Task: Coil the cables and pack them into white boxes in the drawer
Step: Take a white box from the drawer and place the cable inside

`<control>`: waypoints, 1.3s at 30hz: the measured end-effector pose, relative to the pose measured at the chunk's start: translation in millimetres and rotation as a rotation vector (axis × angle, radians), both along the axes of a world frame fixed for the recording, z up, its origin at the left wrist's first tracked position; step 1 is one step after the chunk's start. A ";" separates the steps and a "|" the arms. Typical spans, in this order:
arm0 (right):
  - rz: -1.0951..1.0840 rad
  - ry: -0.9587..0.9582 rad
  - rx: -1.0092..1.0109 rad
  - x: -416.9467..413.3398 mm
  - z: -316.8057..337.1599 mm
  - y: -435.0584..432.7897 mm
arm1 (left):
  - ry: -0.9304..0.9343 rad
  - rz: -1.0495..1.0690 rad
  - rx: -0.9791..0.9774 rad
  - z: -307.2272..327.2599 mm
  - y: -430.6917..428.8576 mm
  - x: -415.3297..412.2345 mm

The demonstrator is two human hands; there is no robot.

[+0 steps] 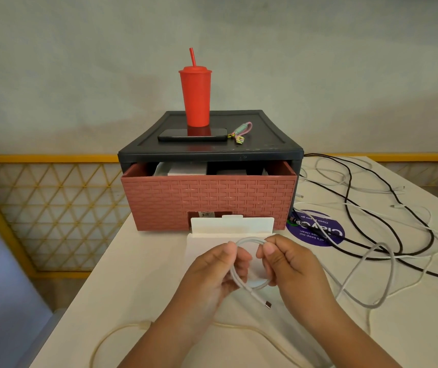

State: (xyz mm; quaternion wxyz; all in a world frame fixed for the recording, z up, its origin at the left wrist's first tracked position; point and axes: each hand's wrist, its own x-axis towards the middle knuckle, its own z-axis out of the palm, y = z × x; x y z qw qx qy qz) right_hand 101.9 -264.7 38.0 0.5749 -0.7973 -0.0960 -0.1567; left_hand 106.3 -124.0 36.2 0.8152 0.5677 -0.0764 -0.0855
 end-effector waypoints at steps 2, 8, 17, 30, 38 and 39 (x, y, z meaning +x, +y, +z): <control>-0.051 -0.007 0.002 0.5 0.8 -2.0 | -0.052 0.018 0.133 -0.3 0.8 0.7; -0.135 -0.005 0.000 0.3 2.4 -3.6 | -0.097 0.021 0.314 1.5 -3.0 -3.4; -0.137 -0.159 -0.124 -3.3 2.3 0.3 | 0.137 -0.220 0.058 9.0 2.2 -7.3; -0.159 -0.182 -0.128 0.9 -1.6 -6.7 | 0.149 -0.245 0.037 9.4 2.1 -8.8; -0.272 -0.161 -0.074 1.7 4.2 -14.2 | -0.002 -0.048 0.294 10.7 4.3 -3.0; -0.272 -0.160 -0.079 1.5 4.8 -14.0 | -0.031 -0.025 0.317 11.0 4.6 -2.4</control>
